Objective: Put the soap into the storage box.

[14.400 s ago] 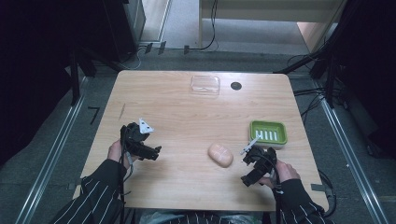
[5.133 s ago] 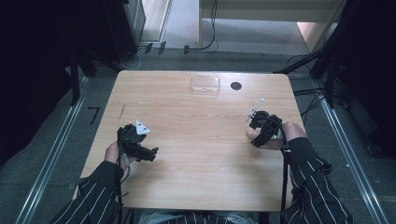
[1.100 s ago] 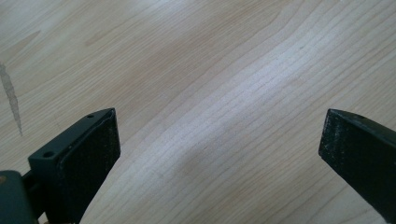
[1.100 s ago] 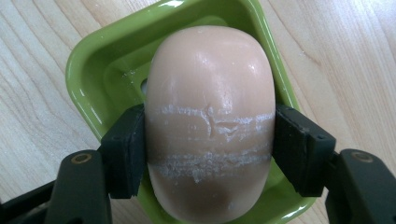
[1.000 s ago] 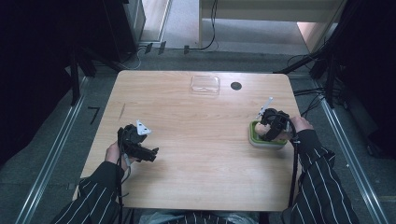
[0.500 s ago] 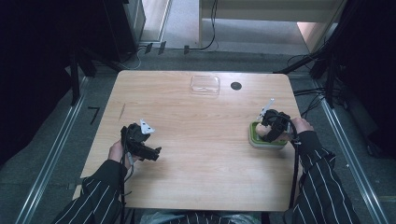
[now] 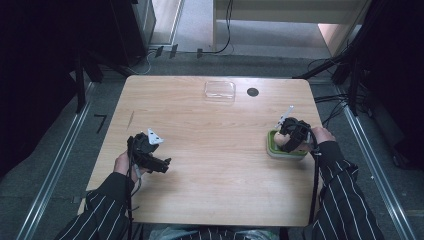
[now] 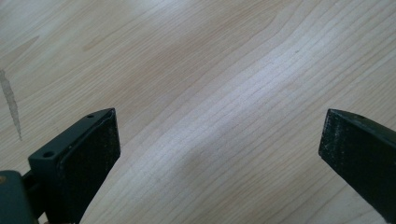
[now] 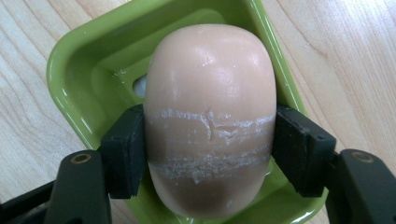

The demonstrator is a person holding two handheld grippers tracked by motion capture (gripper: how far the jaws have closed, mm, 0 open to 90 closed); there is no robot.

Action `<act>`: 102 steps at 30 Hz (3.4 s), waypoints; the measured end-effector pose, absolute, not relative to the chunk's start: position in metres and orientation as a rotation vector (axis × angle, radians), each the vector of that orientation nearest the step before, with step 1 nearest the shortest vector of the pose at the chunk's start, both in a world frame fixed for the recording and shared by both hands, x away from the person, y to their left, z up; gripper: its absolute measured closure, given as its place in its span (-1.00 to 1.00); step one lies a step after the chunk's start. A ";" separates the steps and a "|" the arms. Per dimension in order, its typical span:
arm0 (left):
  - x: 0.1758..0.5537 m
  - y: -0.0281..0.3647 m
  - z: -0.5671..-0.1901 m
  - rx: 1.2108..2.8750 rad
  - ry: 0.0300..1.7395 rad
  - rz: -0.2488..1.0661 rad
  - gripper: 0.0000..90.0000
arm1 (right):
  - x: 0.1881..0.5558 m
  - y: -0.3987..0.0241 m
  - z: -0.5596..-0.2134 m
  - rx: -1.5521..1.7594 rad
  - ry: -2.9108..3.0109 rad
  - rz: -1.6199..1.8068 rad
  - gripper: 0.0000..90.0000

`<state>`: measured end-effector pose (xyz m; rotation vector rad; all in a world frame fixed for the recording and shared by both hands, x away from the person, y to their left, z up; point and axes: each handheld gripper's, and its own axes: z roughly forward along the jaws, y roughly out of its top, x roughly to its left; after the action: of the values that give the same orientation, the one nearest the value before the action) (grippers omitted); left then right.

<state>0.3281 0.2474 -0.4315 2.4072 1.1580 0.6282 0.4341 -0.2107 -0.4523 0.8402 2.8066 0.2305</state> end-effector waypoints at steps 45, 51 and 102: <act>0.328 0.249 -0.431 2.405 1.152 0.632 -1.00 | 0.438 -0.223 -0.442 1.040 2.769 0.296 -0.59; 0.328 0.248 -0.431 2.407 1.152 0.633 -1.00 | 0.438 -0.224 -0.439 1.122 2.742 0.382 -0.69; 0.328 0.249 -0.430 2.403 1.146 0.635 -1.00 | 0.329 -0.136 -0.421 0.927 2.727 0.427 -0.87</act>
<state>0.3277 0.2486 -0.4297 2.4032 1.1464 0.6351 0.3288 -0.1360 -0.4206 0.9275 2.7269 0.4275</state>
